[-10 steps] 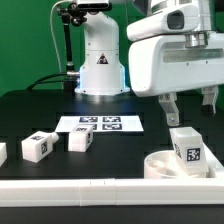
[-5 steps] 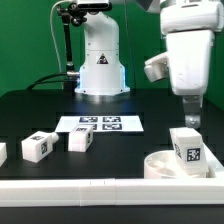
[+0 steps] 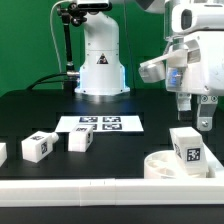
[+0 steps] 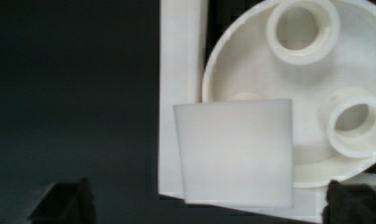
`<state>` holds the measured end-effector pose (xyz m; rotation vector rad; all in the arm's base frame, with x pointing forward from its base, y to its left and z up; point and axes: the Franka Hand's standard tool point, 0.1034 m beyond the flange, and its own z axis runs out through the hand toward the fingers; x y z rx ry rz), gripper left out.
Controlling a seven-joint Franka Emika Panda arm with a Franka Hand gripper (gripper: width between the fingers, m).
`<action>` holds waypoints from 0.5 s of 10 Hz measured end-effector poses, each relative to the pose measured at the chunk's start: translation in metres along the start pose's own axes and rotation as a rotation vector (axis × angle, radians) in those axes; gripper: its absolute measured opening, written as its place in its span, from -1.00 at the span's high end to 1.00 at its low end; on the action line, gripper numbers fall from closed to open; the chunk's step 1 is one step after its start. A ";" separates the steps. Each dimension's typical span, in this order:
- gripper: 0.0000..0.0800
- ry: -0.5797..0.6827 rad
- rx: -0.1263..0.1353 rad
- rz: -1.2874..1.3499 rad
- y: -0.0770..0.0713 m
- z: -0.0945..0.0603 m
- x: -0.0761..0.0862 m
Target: Assemble stool
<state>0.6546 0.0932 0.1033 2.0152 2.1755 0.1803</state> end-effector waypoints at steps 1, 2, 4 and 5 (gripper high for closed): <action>-0.62 -0.015 0.001 -0.126 -0.002 0.004 0.002; -0.62 -0.015 0.009 -0.128 -0.004 0.008 0.003; -0.62 -0.017 0.023 -0.117 -0.007 0.014 0.000; -0.62 -0.016 0.023 -0.114 -0.009 0.015 0.001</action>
Offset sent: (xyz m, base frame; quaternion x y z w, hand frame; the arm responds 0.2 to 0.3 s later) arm -0.0029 -0.0011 -0.0103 0.0075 0.0072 0.0154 0.9998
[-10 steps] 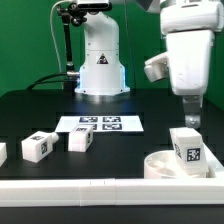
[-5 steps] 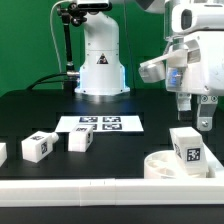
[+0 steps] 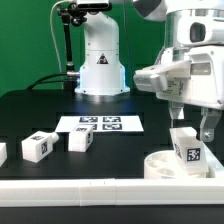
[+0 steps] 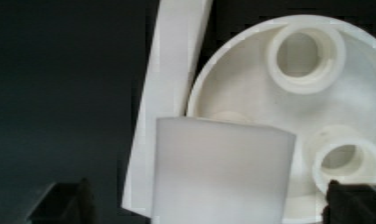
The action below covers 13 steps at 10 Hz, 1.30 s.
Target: Assemble stool
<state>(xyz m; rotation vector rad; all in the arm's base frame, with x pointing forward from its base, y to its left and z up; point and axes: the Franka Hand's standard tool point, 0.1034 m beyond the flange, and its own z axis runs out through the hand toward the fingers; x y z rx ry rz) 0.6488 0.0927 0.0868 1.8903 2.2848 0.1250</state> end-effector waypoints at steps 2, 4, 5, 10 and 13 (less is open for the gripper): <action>-0.62 0.001 0.010 0.010 -0.005 0.007 0.000; -0.32 0.001 0.009 0.014 -0.004 0.006 0.001; 0.01 0.001 0.012 0.016 -0.005 0.008 0.000; 0.13 -0.002 0.018 0.149 -0.006 0.007 -0.002; 0.13 -0.008 0.028 0.436 -0.008 0.007 0.001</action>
Offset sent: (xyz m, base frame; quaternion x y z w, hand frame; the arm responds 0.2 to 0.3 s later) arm 0.0052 0.0064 0.0017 0.0020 -0.0048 -0.0014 1.0000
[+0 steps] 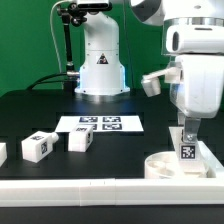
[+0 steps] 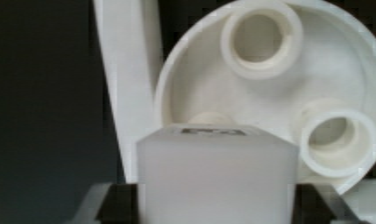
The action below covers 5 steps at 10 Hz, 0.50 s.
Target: Assemble stool
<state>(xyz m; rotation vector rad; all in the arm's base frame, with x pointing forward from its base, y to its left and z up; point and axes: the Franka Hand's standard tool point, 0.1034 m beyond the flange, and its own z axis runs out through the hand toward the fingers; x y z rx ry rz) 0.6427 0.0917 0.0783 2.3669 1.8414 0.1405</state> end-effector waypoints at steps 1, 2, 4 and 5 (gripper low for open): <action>0.13 0.001 0.002 0.148 -0.001 0.000 0.002; 0.12 0.004 0.004 0.310 -0.002 0.000 0.005; 0.13 0.002 0.016 0.540 -0.006 0.000 0.010; 0.13 0.004 0.018 0.602 -0.007 0.000 0.012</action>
Offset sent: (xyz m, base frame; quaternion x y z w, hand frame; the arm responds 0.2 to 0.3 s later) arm -0.0066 0.0212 0.0014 0.0437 -0.0111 0.3274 0.9438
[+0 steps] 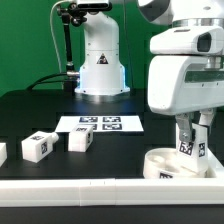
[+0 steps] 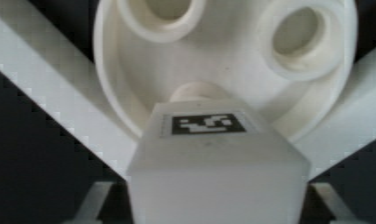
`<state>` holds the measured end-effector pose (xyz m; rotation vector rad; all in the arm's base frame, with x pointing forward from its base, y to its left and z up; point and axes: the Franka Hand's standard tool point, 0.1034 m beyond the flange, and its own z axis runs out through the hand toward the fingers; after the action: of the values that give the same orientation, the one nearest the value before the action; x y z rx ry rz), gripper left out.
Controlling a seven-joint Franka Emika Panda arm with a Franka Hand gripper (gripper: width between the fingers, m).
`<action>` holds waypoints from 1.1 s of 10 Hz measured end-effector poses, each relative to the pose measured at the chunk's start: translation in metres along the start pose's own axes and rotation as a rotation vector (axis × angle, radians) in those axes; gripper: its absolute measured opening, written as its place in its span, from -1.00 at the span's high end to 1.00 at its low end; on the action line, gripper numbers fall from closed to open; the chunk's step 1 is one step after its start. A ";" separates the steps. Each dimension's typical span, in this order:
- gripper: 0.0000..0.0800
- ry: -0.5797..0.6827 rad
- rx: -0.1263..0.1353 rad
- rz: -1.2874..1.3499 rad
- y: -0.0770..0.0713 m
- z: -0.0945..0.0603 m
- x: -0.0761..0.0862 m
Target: Assemble stool
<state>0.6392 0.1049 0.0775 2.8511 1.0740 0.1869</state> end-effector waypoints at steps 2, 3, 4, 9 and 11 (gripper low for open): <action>0.14 0.001 0.006 0.132 0.000 0.001 0.000; 0.14 0.003 0.013 0.215 -0.001 0.001 0.000; 0.14 0.003 0.015 0.270 -0.002 0.001 0.000; 0.14 0.004 0.078 0.663 -0.005 0.004 -0.003; 0.14 -0.001 0.112 0.855 -0.006 0.005 -0.003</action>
Offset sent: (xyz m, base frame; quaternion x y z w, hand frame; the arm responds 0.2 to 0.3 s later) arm 0.0000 0.0000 0.0000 0.0000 0.0000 0.1938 0.9810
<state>0.6340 0.1071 0.0717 3.2010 -0.2059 0.1752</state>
